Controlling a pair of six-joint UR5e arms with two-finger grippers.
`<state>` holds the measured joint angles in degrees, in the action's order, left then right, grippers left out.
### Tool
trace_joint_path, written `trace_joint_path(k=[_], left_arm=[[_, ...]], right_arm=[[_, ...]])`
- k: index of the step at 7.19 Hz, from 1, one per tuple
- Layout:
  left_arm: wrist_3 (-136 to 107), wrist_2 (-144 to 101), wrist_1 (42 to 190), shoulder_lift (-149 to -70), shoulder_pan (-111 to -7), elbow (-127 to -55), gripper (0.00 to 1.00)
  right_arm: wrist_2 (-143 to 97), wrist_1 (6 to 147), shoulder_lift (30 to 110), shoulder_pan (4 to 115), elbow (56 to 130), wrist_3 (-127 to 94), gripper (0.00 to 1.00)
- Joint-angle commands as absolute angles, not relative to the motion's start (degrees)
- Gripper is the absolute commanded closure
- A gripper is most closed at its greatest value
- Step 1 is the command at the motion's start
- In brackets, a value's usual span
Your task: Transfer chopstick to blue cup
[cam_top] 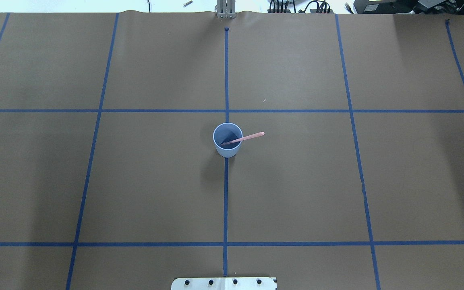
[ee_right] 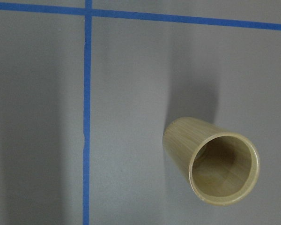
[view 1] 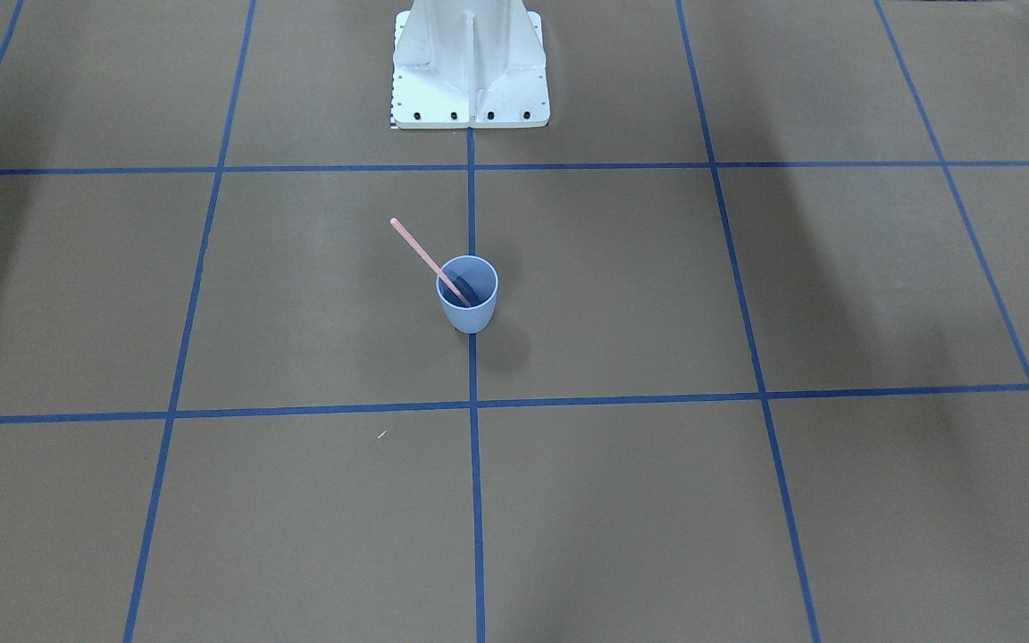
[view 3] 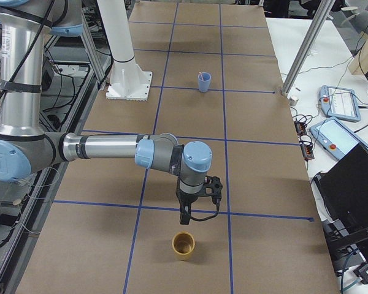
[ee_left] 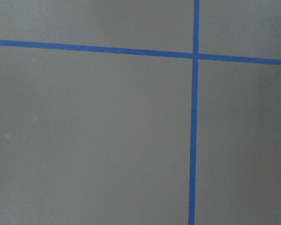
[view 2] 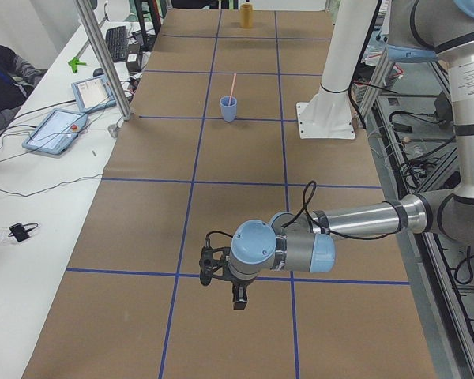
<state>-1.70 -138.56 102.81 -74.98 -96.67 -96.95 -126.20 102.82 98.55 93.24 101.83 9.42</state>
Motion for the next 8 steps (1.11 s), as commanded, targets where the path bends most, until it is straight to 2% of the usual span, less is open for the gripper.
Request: trace_joint_path(k=[1,2,8], left_arm=[[-1.6,-138.3,102.7,-75.5,-96.7,-97.0,0.01],[-1.6,-138.3,102.7,-75.5,-96.7,-97.0,0.01],[-1.5,-138.3,102.7,-74.7,-96.7,-97.5,0.01]], right_arm=[[-126.3,98.4,99.0,94.2,101.7,9.3,0.0],[-126.5,93.5,99.7,94.2,101.0,8.6,0.0],[-127.1,92.8,99.1,94.2,100.7,7.8,0.0]])
